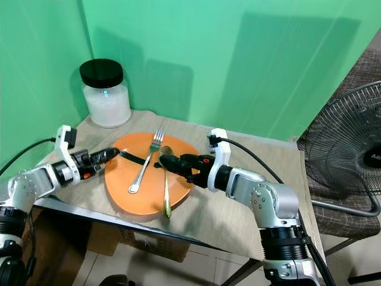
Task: Setting the table
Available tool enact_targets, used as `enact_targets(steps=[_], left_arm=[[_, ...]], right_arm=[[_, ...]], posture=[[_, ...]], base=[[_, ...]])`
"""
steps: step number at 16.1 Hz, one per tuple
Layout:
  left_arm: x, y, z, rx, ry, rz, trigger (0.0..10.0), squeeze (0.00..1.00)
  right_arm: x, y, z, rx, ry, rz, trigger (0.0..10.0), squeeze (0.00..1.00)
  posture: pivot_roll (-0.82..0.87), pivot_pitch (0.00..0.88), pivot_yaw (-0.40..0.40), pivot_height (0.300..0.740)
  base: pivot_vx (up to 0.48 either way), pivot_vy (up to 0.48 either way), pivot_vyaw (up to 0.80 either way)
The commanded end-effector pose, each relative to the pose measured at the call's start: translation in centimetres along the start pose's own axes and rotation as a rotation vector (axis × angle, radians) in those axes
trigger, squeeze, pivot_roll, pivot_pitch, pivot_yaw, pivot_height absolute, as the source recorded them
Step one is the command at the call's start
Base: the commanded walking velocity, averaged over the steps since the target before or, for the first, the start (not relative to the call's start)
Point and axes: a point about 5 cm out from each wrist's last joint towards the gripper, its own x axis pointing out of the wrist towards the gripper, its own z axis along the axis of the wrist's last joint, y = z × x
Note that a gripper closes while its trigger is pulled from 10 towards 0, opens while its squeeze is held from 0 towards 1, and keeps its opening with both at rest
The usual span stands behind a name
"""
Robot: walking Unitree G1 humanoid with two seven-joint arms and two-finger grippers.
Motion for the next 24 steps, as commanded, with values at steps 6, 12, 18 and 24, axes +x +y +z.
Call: enact_targets(steps=[6, 12, 18, 24], left_arm=[[-1.4, 1.5, 1.1, 0.038, -0.064, 0.099, 10.0, 1.00], [-0.6, 1.5, 0.6, -0.051, -0.079, 0.048, 10.0, 1.00], [0.1, 2.1, -0.7, -0.103, -0.028, 0.057, 10.0, 1.00], [2.0, 0.7, -1.4, -0.089, 0.098, -0.040, 10.0, 0.98]], right_arm=[[-0.5, -0.1, -0.2, -0.004, -0.009, -0.004, 10.0, 0.00], [-1.0, -0.5, -1.1, 0.023, -0.001, -0.014, 10.0, 0.00], [-1.2, -0.7, -1.5, 0.051, -0.022, -0.019, 10.0, 0.00], [-1.2, -0.3, -1.4, 0.048, -0.032, -0.006, 10.0, 0.00]], posture=[[0.18, 0.000, -0.081, 0.740], [0.16, 0.000, -0.072, 0.740], [0.15, 0.000, -0.044, 0.740], [0.13, 0.000, -0.021, 0.740]], base=[[0.000, 0.000, 0.00], [0.000, 0.000, 0.00], [0.000, 0.000, 0.00], [0.000, 0.000, 0.00]])
